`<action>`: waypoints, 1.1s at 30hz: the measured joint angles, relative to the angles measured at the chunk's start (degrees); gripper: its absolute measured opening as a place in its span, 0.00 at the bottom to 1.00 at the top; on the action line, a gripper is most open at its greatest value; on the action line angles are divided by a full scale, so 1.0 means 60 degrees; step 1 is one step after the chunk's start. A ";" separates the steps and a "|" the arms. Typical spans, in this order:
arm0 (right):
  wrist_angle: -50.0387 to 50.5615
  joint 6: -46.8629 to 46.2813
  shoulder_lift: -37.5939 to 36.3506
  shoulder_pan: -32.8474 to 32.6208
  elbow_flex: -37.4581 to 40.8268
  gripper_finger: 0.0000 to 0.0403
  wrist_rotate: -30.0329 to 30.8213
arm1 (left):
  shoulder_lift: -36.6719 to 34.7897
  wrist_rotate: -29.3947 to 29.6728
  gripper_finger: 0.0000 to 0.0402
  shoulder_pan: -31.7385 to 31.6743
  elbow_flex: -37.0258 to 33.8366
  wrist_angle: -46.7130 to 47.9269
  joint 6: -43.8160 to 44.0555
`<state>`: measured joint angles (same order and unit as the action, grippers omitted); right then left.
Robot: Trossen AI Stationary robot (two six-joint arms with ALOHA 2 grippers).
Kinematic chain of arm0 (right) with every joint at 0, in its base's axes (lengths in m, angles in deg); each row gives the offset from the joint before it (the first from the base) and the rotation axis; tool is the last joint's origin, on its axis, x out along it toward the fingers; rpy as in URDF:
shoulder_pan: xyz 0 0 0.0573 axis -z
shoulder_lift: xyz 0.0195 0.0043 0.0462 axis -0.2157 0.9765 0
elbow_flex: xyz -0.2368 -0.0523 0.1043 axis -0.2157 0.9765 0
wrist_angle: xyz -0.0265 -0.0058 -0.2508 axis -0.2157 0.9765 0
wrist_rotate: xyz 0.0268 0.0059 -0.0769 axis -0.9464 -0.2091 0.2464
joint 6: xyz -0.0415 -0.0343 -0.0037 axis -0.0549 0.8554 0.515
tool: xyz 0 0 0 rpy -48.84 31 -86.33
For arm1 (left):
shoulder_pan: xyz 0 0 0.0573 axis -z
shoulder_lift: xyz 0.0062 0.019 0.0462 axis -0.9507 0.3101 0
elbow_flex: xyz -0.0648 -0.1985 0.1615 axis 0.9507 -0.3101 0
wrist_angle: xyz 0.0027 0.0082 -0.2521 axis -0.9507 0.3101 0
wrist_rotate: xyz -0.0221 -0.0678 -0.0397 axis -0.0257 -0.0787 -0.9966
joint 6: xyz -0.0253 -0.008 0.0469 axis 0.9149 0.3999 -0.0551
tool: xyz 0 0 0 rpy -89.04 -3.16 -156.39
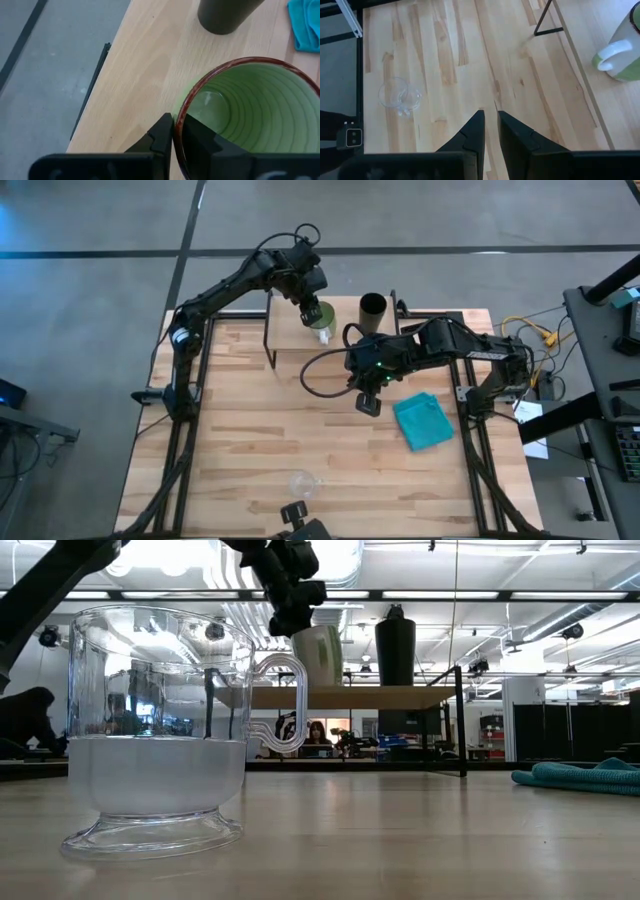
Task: Stack small to large cups/mugs on shelf
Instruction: Put the green mug on the shelf, then put the transparent mug on the shelf
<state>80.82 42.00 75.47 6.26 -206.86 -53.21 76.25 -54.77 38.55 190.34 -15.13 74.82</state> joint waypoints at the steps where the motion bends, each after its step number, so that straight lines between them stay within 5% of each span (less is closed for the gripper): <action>1: 0.0000 0.0000 0.0000 0.0000 0.0000 0.12 0.0000 | 0.0000 0.0000 0.06 0.0000 0.0000 -0.0008 0.0000; 33: -0.0004 -0.0036 0.0004 0.0000 0.0000 0.12 -0.0004 | -0.0545 0.0022 0.07 0.0055 0.0051 -0.1129 0.0040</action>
<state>80.80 41.78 75.49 6.26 -206.86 -53.24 72.98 -54.64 38.87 190.65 -21.91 75.06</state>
